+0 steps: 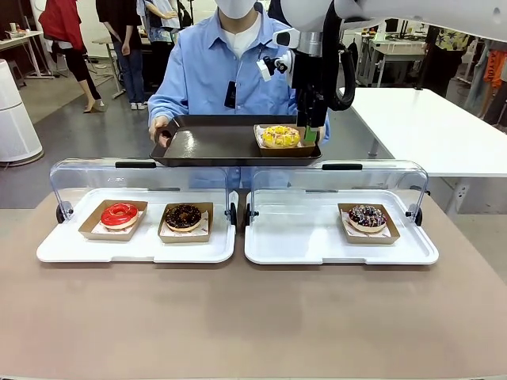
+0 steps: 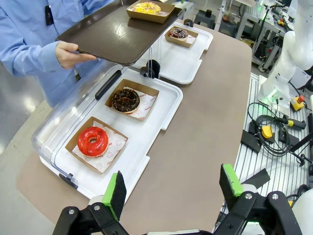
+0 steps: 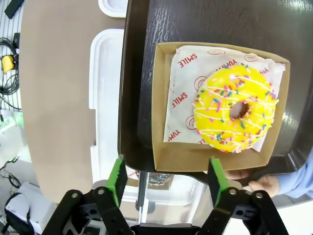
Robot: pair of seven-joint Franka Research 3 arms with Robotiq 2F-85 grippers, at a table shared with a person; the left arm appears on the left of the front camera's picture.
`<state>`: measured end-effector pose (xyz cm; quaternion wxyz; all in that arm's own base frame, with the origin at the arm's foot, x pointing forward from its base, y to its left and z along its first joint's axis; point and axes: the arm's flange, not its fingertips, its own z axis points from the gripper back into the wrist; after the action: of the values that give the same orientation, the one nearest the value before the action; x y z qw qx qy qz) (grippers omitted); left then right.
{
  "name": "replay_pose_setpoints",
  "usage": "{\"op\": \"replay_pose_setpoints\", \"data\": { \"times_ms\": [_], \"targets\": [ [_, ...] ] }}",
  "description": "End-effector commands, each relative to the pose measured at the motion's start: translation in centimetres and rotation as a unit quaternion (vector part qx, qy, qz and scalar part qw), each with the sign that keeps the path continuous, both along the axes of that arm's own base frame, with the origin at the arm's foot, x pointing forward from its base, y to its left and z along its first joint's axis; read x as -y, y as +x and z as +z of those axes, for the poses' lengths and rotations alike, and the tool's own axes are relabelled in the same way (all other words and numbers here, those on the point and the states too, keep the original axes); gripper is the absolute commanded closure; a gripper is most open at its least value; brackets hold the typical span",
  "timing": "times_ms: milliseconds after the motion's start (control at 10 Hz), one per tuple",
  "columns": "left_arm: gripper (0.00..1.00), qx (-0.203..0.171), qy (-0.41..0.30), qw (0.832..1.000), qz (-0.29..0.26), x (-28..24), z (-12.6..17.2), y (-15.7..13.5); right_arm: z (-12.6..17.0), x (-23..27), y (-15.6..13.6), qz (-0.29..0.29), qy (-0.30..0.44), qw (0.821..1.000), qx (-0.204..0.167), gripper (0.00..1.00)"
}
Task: Provide the desired donut to the person.
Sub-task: Place the picked Paper togo box onto the Handle tray extended by the person, then pick up and lift the Paper togo box containing the Donut pointed at by the person.
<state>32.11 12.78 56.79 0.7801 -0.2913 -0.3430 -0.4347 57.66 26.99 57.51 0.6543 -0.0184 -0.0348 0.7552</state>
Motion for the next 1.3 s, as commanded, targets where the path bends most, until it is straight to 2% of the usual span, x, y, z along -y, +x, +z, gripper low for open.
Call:
{"op": "replay_pose_setpoints", "data": {
  "times_ms": [0, 400, 500, 600, 1200],
  "targets": [
    [0.0, 0.0, 0.0, 1.0, 0.0, 0.0, 0.0, -0.1, -0.3, 0.3, -0.6, -0.006, 0.014, 1.0, -0.01, 0.0],
    [0.0, 0.0, 0.0, 1.0, 0.0, 0.0, 0.0, -0.1, 0.2, -0.1, -1.7, -0.001, 0.001, 1.0, -0.002, 0.0],
    [0.0, 0.0, 0.0, 1.0, 0.0, 0.0, 0.0, -0.1, 0.4, -0.1, -1.7, -0.005, -0.003, 1.0, -0.009, 0.0],
    [0.0, 0.0, 0.0, 1.0, 0.0, 0.0, 0.0, -0.1, 0.5, -0.2, -0.4, 0.003, 0.0, 1.0, 0.001, 0.0],
    [0.0, 0.0, 0.0, 1.0, 0.0, 0.0, 0.0, -0.1, 0.5, -0.2, -0.4, 0.003, 0.0, 1.0, 0.001, 0.0]
  ]
}}
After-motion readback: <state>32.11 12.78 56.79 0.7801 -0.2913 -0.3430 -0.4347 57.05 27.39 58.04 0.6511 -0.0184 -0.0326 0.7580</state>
